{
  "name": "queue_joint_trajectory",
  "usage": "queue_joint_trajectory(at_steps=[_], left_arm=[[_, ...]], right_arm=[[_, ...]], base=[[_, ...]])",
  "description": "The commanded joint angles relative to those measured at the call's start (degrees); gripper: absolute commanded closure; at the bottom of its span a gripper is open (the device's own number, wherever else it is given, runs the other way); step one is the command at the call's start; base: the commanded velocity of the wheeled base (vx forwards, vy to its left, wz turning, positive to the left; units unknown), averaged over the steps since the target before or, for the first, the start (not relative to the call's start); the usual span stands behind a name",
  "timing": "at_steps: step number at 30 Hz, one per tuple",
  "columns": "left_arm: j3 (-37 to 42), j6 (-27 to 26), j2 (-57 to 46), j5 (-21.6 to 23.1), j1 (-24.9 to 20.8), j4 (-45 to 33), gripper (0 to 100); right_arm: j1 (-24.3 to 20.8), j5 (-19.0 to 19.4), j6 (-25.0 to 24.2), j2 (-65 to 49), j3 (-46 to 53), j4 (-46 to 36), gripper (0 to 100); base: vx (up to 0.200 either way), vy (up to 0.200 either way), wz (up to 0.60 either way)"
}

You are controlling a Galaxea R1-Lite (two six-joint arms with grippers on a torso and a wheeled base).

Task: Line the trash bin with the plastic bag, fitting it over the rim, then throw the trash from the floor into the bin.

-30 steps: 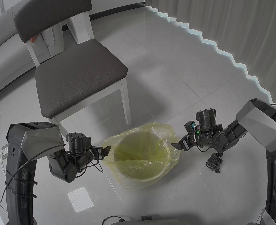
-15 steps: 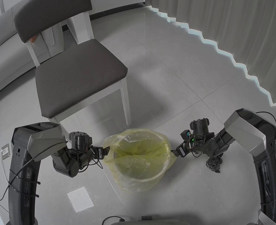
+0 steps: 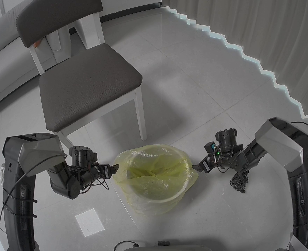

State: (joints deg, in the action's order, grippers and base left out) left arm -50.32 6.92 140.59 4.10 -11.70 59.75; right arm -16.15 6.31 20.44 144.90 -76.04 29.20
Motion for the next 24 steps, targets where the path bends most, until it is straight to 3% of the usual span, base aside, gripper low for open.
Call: queue_joint_trajectory(at_steps=[1,6,12,18,24], left_arm=[[6.73,0.37,-8.14,3.29,1.6,1.87,0],[9.19,0.72,-9.46,3.81,1.68,4.33,0],[12.09,0.72,-9.37,3.55,1.24,8.28,0],[16.57,0.72,-9.55,2.76,1.24,15.14,0],[21.06,0.63,-10.52,2.32,1.86,21.38,0]], right_arm=[[1.21,0.19,0.65,-10.69,4.15,-1.86,0],[0.24,0.63,0.21,-17.1,6.79,-1.77,0],[-5.82,0.01,-0.05,-18.51,8.9,-1.6,0],[-12.68,-2.45,0.03,-14.29,5.73,-1.34,0],[-15.31,-4.64,-0.14,-6.65,-1.04,-0.98,0]], base=[[0.0,0.0,0.0],[0.0,0.0,0.0],[0.0,0.0,0.0],[0.0,0.0,0.0],[0.0,0.0,0.0]])
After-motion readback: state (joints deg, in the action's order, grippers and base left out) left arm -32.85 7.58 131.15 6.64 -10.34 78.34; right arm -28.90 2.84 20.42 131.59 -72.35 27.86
